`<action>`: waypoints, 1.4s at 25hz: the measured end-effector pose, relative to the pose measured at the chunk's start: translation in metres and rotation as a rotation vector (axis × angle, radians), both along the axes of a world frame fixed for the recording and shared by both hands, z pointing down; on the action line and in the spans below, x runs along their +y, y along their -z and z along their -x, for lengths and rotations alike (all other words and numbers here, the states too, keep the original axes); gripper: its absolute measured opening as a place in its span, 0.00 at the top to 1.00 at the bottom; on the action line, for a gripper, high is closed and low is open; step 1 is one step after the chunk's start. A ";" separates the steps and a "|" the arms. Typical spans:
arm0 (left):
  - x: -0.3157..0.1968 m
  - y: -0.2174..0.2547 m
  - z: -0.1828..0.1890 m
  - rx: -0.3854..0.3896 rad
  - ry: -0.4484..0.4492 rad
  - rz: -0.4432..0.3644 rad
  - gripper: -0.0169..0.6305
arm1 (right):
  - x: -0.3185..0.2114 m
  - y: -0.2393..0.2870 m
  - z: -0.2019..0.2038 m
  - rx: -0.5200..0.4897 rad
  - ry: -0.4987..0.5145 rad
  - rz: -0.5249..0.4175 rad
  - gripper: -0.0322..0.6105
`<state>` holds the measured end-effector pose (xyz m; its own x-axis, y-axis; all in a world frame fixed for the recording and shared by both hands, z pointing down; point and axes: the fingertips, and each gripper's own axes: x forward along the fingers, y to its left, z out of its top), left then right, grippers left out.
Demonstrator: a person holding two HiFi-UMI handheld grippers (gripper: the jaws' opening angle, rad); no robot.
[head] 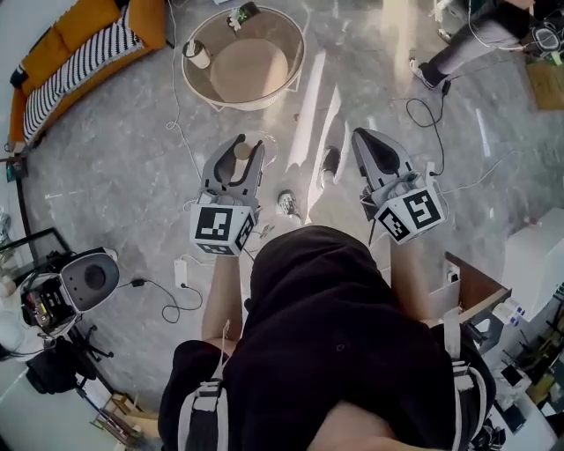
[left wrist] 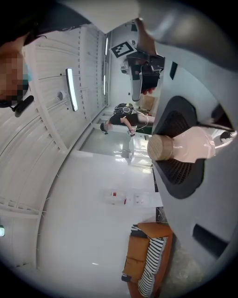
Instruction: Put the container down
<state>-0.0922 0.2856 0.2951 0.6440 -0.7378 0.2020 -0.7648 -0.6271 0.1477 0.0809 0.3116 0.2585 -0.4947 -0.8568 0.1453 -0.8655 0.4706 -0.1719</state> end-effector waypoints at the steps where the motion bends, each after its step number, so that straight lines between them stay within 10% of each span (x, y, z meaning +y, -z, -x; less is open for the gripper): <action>1: -0.005 -0.001 -0.005 0.000 0.000 0.003 0.76 | -0.006 -0.002 -0.002 0.010 0.010 0.001 0.94; 18: -0.129 0.026 -0.072 0.016 0.165 -0.020 0.76 | -0.166 -0.001 -0.055 -0.005 0.207 0.010 0.94; 35: -0.157 -0.009 -0.111 0.017 0.323 0.101 0.76 | -0.214 -0.038 -0.069 0.001 0.404 0.081 0.94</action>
<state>0.0190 0.1289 0.3036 0.3843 -0.8811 0.2756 -0.9185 -0.3346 0.2109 0.1503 0.0972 0.2963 -0.7887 -0.5797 0.2048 -0.6142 0.7573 -0.2220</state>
